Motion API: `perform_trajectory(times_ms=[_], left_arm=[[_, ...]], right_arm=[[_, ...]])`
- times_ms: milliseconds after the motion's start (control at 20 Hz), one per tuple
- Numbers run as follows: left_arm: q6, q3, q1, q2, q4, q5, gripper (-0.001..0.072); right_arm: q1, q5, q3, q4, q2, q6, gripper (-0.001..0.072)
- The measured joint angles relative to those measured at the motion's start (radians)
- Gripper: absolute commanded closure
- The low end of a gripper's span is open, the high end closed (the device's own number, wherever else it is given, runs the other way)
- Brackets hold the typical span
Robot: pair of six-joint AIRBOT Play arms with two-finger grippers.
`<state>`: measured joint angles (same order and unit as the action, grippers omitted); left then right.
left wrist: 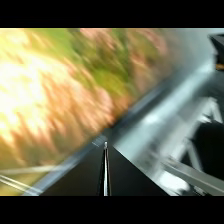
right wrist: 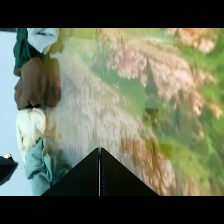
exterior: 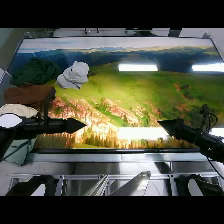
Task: Fold the shirts.
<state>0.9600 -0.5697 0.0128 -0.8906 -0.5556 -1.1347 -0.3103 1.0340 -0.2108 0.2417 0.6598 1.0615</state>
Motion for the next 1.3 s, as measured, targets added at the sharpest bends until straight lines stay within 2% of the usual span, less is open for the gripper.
perform_trajectory(times_ms=[50, 100, 150, 200, 250, 400, 500, 750, 950, 1000, 1050, 1100, 1150, 1200, 1250, 1300], left_arm=[[0.008, -0.051, -0.002, -0.011, -0.054, 0.051, 0.0682], [0.015, -0.117, -0.009, -0.034, -0.117, 0.108, 0.044], [0.024, -0.188, -0.021, -0.065, -0.173, 0.156, 0.0186], [0.027, -0.27, -0.04, -0.112, -0.221, 0.204, 0.0], [0.034, -0.354, -0.064, -0.167, -0.254, 0.243, -0.0003], [0.051, -0.589, -0.14, -0.372, -0.313, 0.302, -0.0002], [0.061, -0.741, -0.177, -0.539, -0.333, 0.294, -0.0002], [0.103, -1.083, -0.211, -0.937, -0.41, 0.181, -0.0002], [0.159, -1.258, -0.216, -1.131, -0.492, 0.099, 0.0017], [0.165, -1.294, -0.214, -1.166, -0.492, 0.079, 0.0137], [0.171, -1.329, -0.211, -1.197, -0.484, 0.054, 0.0348], [0.174, -1.366, -0.207, -1.223, -0.467, 0.024, 0.0593], [0.178, -1.402, -0.203, -1.242, -0.447, -0.01, 0.0697], [0.177, -1.431, -0.2, -1.252, -0.428, -0.042, 0.0696], [0.177, -1.453, -0.198, -1.253, -0.397, -0.07, 0.0691], [0.177, -1.462, -0.198, -1.244, -0.356, -0.092, 0.0691]], right_arm=[[0.0, -0.01, 0.0, -0.012, 0.0, 0.0, 0.0691], [0.0, -0.019, 0.0, -0.024, 0.0, 0.0, 0.0685], [0.0, -0.027, 0.0, -0.035, 0.0, 0.0, 0.0618], [0.0, -0.042, 0.0, -0.044, 0.0, 0.0, 0.0403], [0.0, -0.058, 0.0, -0.049, 0.0, 0.0, 0.0268], [0.0, -0.112, 0.0, -0.06, 0.001, 0.0, 0.0272], [0.0, -0.145, 0.0, -0.063, 0.001, 0.0, 0.0272], [0.0, -0.207, 0.0, -0.067, 0.001, 0.0, 0.0272], [0.0, -0.229, 0.0, -0.067, 0.001, 0.0, 0.0274], [0.0, -0.233, 0.0, -0.067, 0.001, 0.0, 0.028], [0.0, -0.234, 0.0, -0.067, 0.001, 0.0, 0.0281], [0.0, -0.237, 0.0, -0.067, 0.001, 0.0, 0.0284], [0.0, -0.24, 0.0, -0.067, 0.001, 0.0, 0.0369], [0.0, -0.24, 0.0, -0.067, 0.001, 0.0, 0.0558], [0.0, -0.24, 0.0, -0.067, 0.001, 0.0, 0.0627], [0.0, -0.24, 0.0, -0.067, 0.001, 0.0, 0.0627]])
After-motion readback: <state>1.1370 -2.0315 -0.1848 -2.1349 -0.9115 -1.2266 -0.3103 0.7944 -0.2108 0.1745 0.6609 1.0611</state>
